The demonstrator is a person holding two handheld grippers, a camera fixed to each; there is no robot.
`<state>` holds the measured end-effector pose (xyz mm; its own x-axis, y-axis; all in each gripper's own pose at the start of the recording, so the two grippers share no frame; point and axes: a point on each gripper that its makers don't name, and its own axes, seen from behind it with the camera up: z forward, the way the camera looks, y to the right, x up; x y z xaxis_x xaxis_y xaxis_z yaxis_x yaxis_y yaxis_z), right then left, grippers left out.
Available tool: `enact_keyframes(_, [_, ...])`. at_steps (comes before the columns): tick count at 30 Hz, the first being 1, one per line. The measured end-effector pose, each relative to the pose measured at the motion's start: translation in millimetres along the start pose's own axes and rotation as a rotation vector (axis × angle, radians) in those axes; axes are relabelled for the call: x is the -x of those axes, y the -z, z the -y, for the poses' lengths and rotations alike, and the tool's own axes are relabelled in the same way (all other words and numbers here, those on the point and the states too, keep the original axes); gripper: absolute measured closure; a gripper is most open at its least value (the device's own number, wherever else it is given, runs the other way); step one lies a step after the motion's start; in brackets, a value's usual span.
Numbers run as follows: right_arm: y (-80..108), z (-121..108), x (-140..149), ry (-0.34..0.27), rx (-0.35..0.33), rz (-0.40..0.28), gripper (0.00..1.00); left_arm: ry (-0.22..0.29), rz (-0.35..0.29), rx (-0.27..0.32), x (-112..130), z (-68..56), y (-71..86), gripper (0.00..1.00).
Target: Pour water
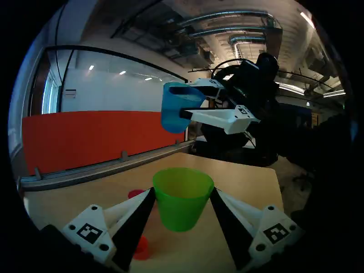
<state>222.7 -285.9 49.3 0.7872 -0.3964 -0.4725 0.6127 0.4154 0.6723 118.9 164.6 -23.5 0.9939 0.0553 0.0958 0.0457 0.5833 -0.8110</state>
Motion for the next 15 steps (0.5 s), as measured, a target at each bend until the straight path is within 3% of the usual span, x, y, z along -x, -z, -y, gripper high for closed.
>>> enact_keyframes(15, [-13.0, -4.3, -6.4, 0.127, -0.001, -0.003, 0.1, 0.001, -0.003, 0.001, 0.9, -0.6, 0.7, 0.13])
